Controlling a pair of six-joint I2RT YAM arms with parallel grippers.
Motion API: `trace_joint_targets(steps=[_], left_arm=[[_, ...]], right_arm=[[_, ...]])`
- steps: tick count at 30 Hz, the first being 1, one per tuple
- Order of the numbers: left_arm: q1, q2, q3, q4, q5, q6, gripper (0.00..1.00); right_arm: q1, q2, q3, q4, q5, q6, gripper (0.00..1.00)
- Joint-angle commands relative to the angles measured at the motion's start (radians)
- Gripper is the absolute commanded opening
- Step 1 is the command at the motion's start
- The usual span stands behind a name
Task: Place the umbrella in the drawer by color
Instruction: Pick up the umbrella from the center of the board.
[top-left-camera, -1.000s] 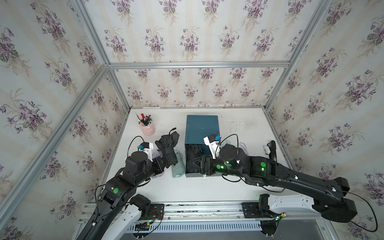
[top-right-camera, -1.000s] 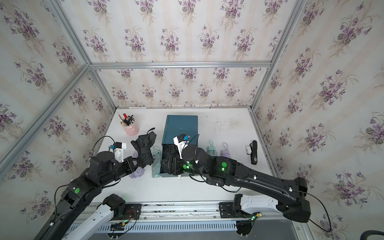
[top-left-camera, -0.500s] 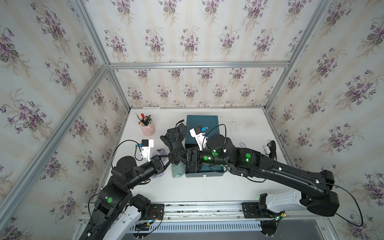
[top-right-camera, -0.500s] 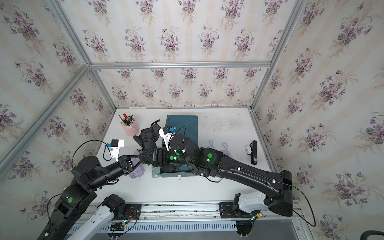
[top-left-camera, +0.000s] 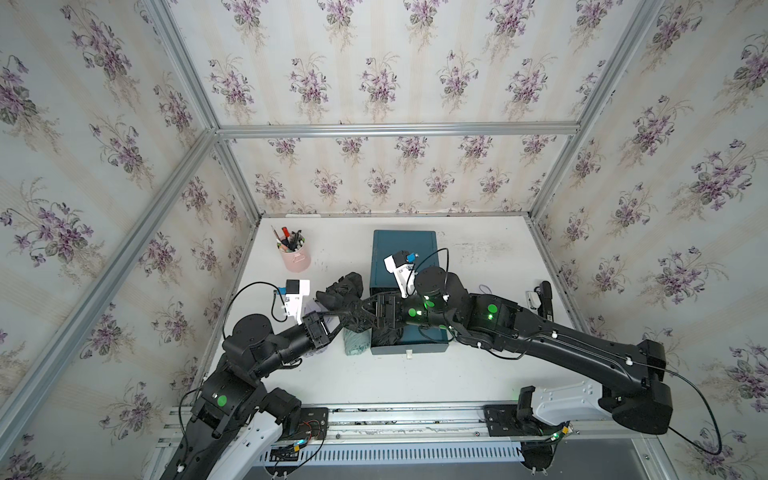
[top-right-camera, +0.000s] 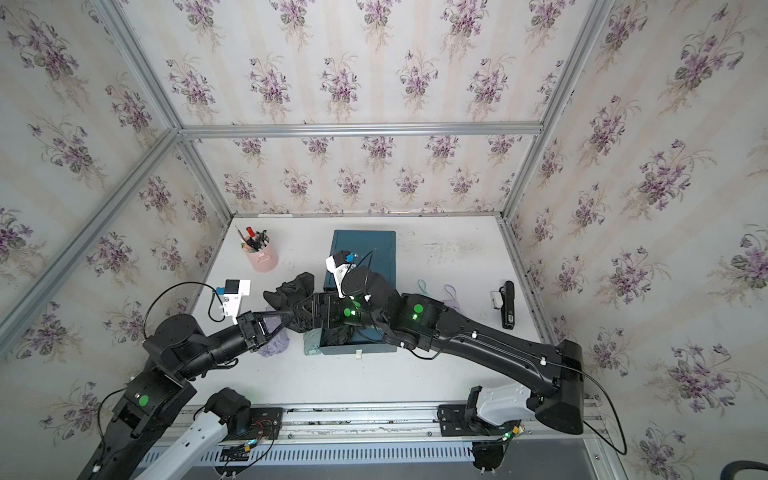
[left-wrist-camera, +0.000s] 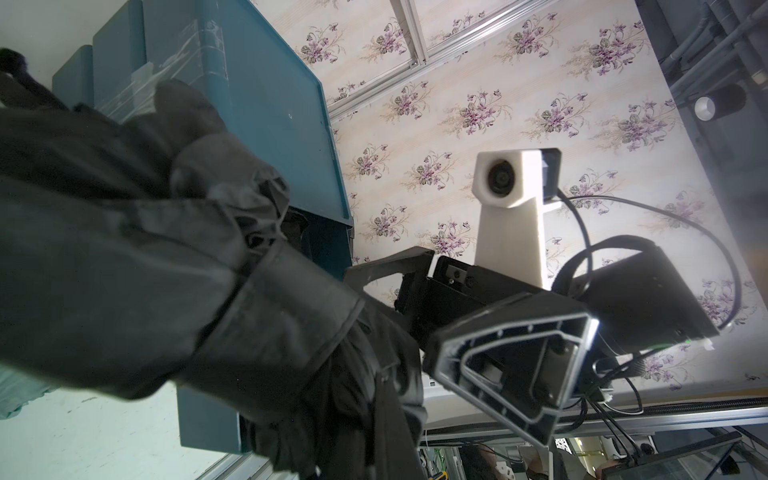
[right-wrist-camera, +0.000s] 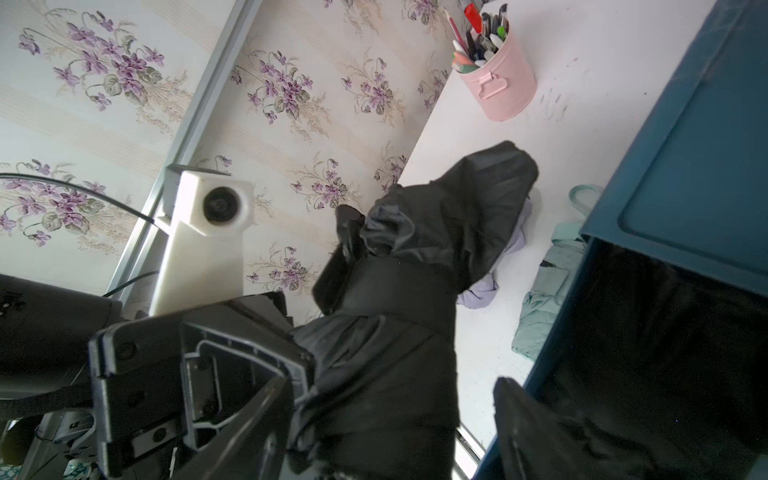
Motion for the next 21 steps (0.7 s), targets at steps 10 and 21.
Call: trace_joint_targets(steps=[10, 21], left_arm=[[0.0, -0.043, -0.049, 0.168, 0.02, 0.079, 0.0], [0.0, -0.06, -0.052, 0.221, 0.056, 0.088, 0.0]], right_arm=[[-0.046, -0.028, -0.142, 0.341, -0.342, 0.227, 0.79], [-0.042, 0.028, -0.132, 0.361, -0.363, 0.263, 0.7]])
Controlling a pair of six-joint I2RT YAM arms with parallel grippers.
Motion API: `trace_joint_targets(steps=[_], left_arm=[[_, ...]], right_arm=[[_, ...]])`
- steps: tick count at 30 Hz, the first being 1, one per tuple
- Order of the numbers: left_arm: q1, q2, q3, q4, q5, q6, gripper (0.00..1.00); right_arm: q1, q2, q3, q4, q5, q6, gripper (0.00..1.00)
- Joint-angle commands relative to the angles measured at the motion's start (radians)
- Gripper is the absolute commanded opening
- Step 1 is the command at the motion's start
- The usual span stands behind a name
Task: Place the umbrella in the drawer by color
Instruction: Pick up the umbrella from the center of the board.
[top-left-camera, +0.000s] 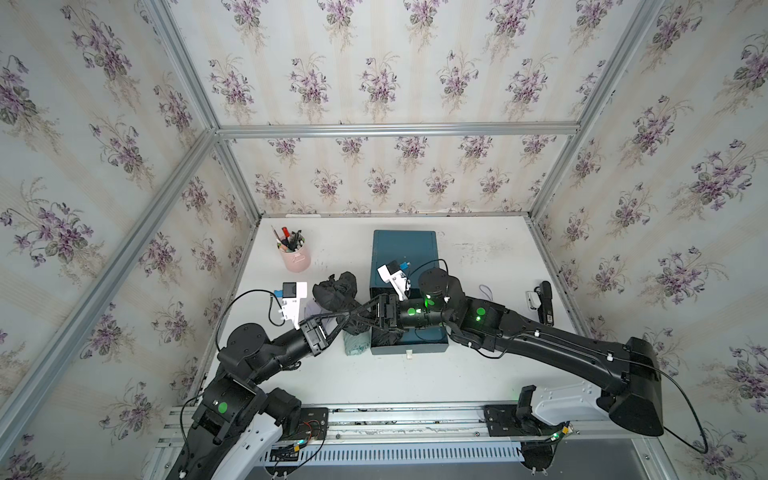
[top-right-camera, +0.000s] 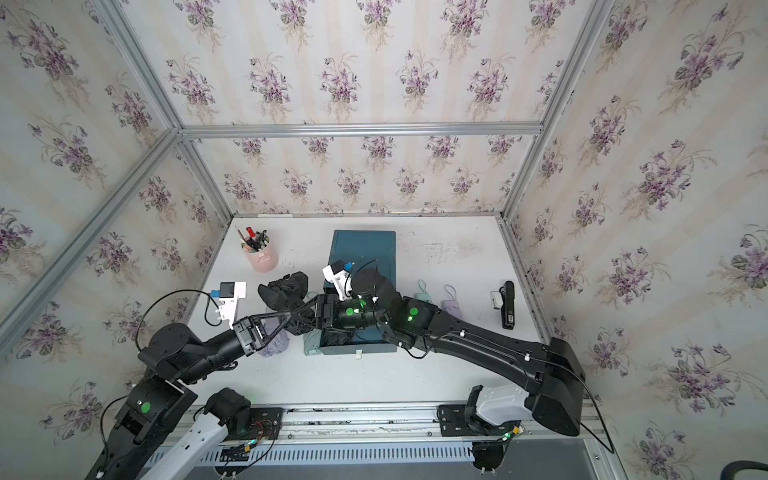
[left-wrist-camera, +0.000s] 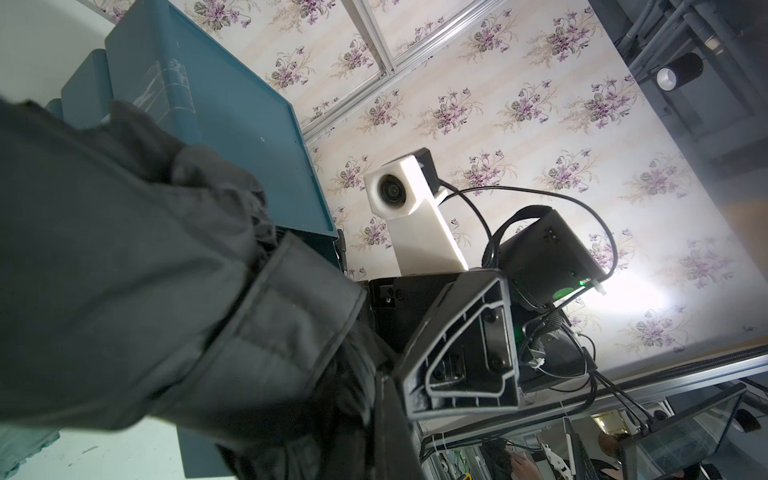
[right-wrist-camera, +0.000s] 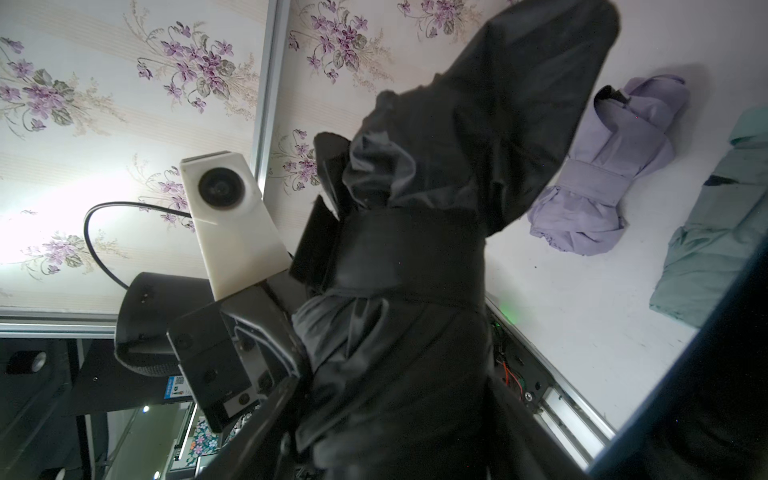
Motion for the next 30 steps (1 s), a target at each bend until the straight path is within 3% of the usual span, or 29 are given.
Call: trace_joint_targets(steps=[1, 17, 30], left_arm=[[0.0, -0.009, 0.005, 0.129, 0.045, 0.021, 0.0], [0.0, -0.036, 0.002, 0.214, 0.04, 0.007, 0.0], [0.0, -0.058, -0.034, 0.112, 0.023, 0.057, 0.0]], right_arm=[[0.003, 0.008, 0.024, 0.043, -0.028, 0.003, 0.69], [-0.006, -0.012, -0.01, 0.087, -0.03, 0.034, 0.8], [-0.006, -0.039, 0.005, 0.071, -0.014, 0.001, 0.39]])
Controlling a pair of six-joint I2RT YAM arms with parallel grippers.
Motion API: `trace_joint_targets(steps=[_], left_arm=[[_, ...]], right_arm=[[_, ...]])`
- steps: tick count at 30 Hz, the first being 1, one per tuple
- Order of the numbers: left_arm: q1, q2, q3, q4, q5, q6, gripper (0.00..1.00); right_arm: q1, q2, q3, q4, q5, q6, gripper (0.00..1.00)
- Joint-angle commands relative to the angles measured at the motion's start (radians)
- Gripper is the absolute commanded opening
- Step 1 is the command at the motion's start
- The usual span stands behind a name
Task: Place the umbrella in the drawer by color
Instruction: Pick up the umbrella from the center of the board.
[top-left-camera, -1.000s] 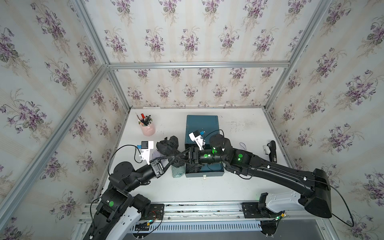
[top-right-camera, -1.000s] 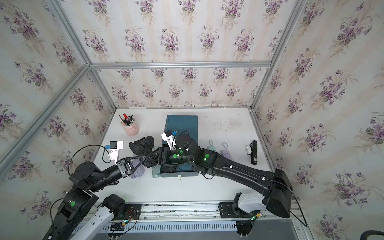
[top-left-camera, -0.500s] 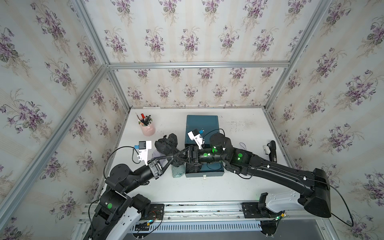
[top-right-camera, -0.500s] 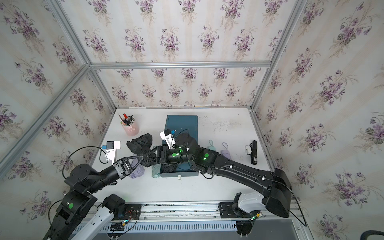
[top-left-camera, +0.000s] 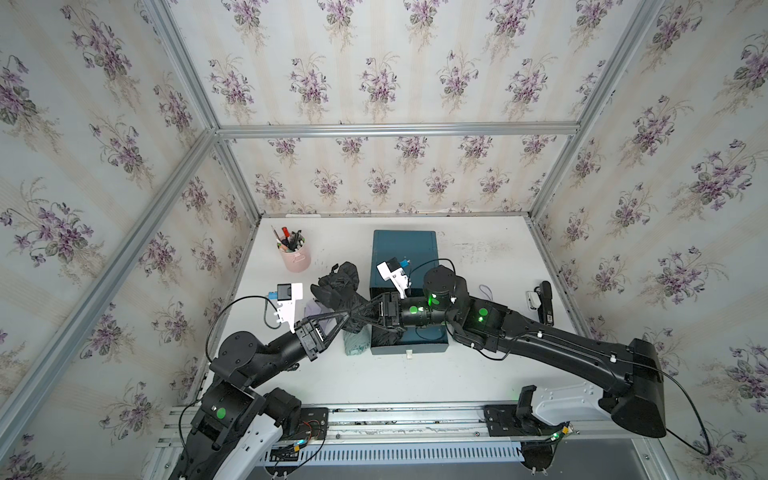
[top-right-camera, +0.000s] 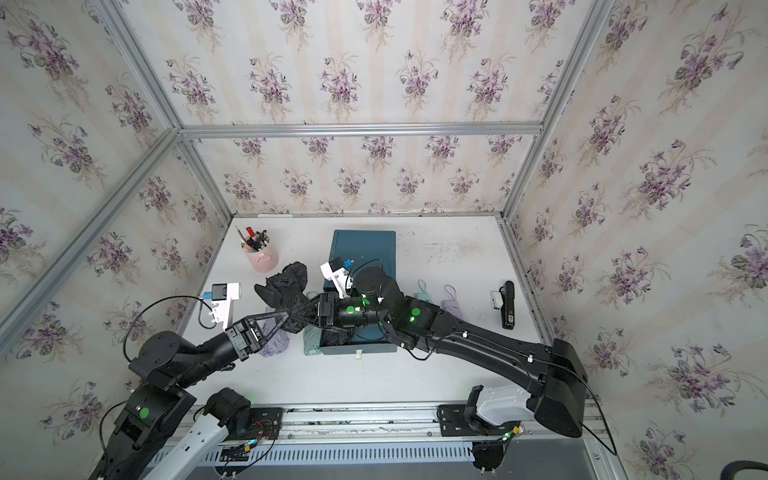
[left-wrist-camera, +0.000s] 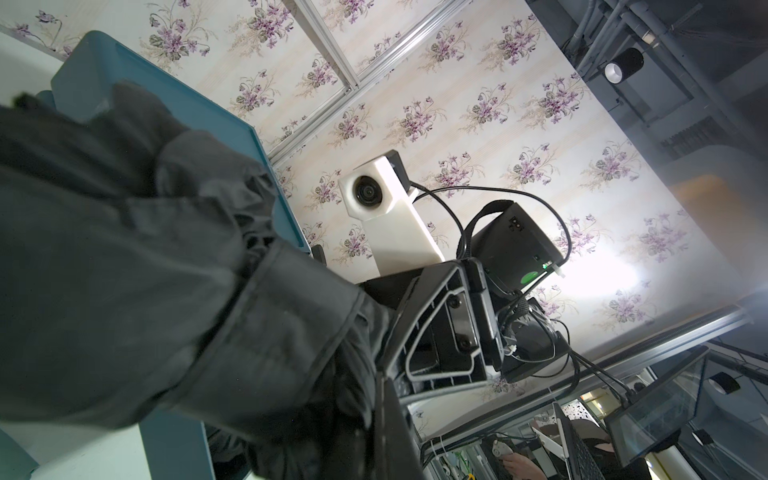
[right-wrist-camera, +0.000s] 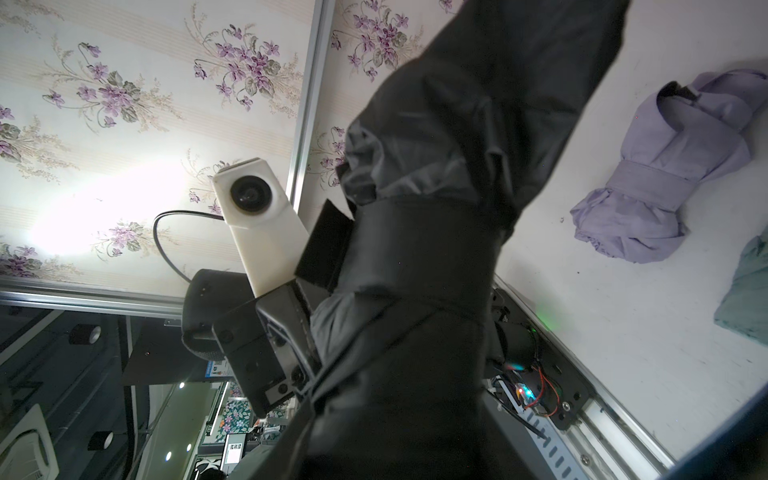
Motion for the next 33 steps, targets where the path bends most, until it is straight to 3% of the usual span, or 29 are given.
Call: trace_joint_targets(steps=[1, 4, 6, 8, 11, 13, 20, 26, 33], left_arm=[[0.0, -0.007, -0.009, 0.022, 0.001, 0.037, 0.0], [0.0, -0.007, -0.014, -0.011, 0.006, 0.056, 0.04], [0.0, -0.008, -0.017, -0.039, 0.003, 0.071, 0.25], [0.0, -0.009, -0.016, -0.078, -0.007, 0.086, 0.63], [0.0, -0.016, 0.0, -0.161, -0.05, 0.112, 0.87], [0.0, -0.021, 0.011, -0.216, -0.091, 0.126, 0.97], [0.0, 0.042, 0.046, -0.338, -0.135, 0.199, 0.98], [0.0, 0.242, 0.082, -0.311, -0.019, 0.279, 0.85], [-0.008, 0.349, 0.057, -0.205, -0.004, 0.284, 0.82]], right_arm=[[-0.002, -0.02, 0.009, 0.005, 0.03, -0.028, 0.37], [-0.002, -0.033, 0.016, -0.02, 0.048, -0.052, 0.29], [-0.002, -0.042, 0.027, -0.056, 0.071, -0.077, 0.22], [-0.003, -0.055, 0.034, -0.092, 0.1, -0.102, 0.16], [-0.002, -0.073, 0.055, -0.193, 0.167, -0.157, 0.06], [-0.001, -0.096, 0.062, -0.264, 0.226, -0.188, 0.0], [0.021, -0.239, 0.061, -0.568, 0.405, -0.267, 0.0], [0.077, -0.364, 0.038, -0.799, 0.442, -0.21, 0.0], [0.08, -0.42, 0.013, -0.892, 0.408, -0.085, 0.0]])
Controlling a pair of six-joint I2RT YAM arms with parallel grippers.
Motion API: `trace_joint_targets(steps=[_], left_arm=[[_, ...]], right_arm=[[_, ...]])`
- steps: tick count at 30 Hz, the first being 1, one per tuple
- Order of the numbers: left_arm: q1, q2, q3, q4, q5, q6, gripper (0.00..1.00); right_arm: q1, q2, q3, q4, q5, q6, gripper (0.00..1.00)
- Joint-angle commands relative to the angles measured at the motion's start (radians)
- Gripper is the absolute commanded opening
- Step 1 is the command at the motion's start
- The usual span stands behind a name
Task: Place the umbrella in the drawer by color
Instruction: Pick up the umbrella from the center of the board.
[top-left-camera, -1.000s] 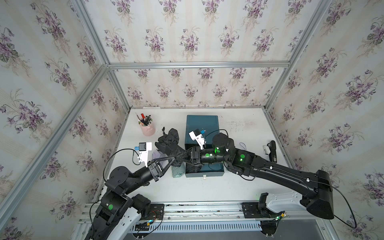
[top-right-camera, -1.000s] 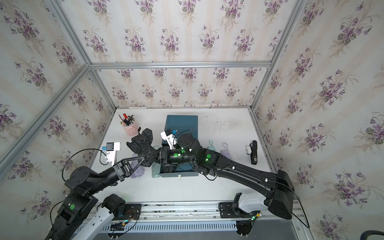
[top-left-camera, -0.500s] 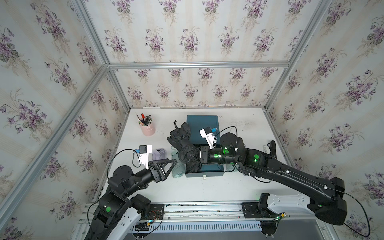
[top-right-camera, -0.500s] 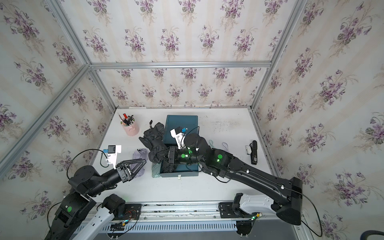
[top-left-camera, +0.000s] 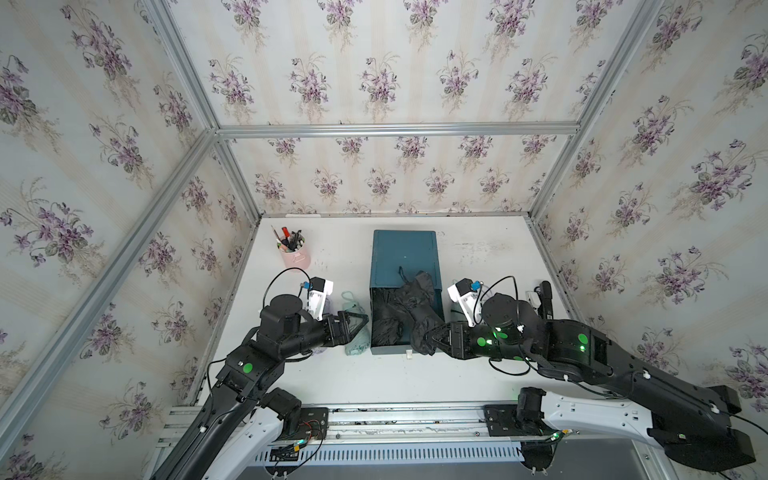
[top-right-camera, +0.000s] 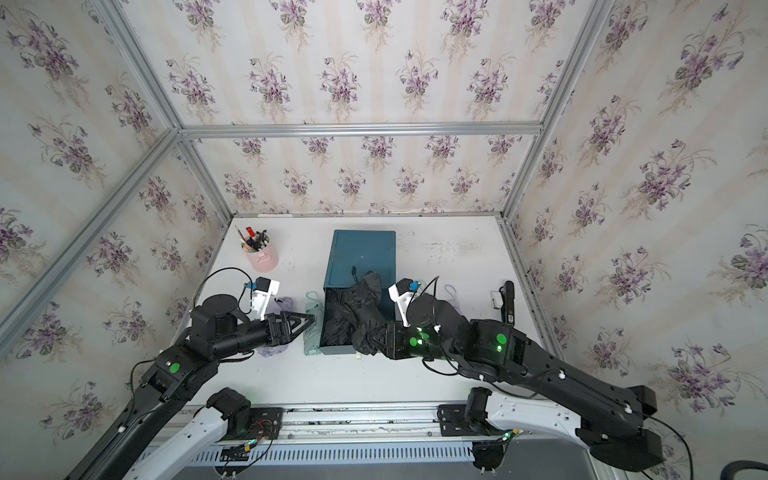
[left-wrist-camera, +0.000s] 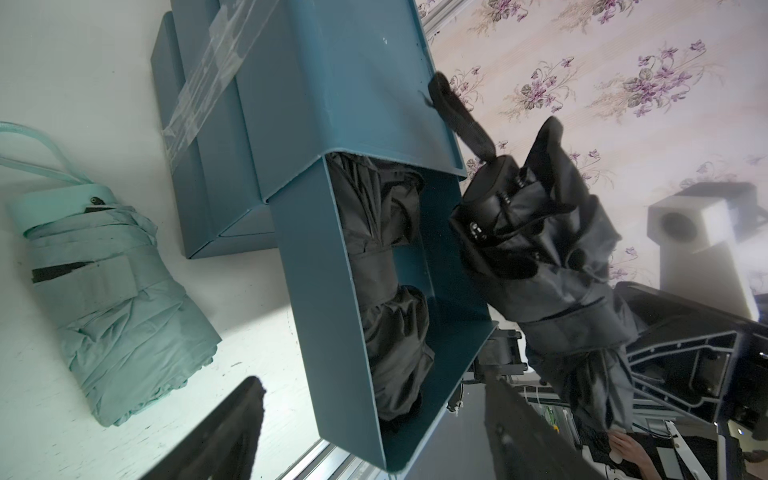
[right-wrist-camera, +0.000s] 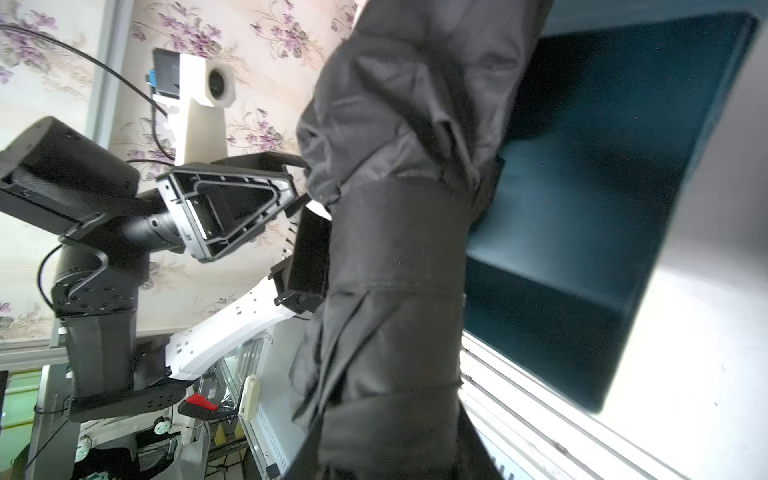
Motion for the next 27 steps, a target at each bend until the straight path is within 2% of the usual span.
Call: trace_joint_targets(steps=[1, 14, 27], left_arm=[[-0.008, 0.031, -0.011, 0.086, 0.024, 0.022, 0.82], [-0.047, 0.085, -0.049, 0.114, -0.008, 0.037, 0.75], [-0.058, 0.102, -0.055, 0.1, -0.01, 0.063, 0.62]], right_arm=[[0.001, 0.007, 0.01, -0.028, -0.004, 0.066, 0.0], [-0.006, 0.191, 0.15, -0.148, 0.054, 0.122, 0.0], [-0.054, 0.221, 0.125, -0.139, 0.097, 0.148, 0.0]])
